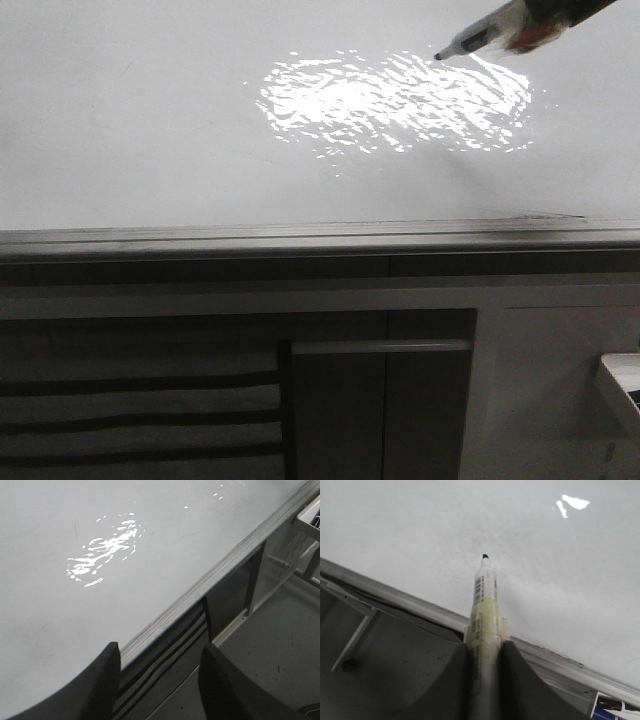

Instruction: Write number 9 on whiteboard

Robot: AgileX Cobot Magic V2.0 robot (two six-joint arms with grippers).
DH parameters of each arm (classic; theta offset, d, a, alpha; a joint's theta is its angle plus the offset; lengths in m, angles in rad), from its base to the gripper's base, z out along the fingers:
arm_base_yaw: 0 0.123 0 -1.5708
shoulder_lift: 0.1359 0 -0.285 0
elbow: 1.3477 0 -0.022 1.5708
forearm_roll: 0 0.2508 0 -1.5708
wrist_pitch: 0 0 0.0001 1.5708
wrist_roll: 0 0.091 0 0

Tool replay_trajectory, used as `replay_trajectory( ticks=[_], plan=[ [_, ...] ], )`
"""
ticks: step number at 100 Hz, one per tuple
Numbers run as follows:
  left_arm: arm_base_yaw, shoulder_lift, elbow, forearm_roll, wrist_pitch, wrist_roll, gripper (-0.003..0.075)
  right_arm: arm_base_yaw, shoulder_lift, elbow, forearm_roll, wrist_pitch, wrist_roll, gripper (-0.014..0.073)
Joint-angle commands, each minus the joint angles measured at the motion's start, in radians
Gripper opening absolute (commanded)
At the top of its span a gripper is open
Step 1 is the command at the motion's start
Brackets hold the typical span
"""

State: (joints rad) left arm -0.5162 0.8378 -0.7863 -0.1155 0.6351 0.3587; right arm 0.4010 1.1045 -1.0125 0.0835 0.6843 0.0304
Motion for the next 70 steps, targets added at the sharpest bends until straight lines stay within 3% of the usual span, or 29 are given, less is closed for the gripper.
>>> replay_trajectory(
  ticks=[1,48,70],
  plan=[
    [0.002,-0.007,-0.027,-0.02,-0.068,-0.012,0.0335,-0.019,0.011,-0.045,0.03,-0.027,0.0,-0.0045],
    [0.002,-0.007,-0.027,-0.02,-0.068,-0.012,0.0335,-0.008,0.174,-0.061,0.044,-0.23,-0.002,-0.0045],
    [0.002,-0.007,-0.027,-0.02,-0.069,-0.01,0.0335,0.023,0.24,-0.089,0.014,-0.078,-0.03,-0.0045]
  ],
)
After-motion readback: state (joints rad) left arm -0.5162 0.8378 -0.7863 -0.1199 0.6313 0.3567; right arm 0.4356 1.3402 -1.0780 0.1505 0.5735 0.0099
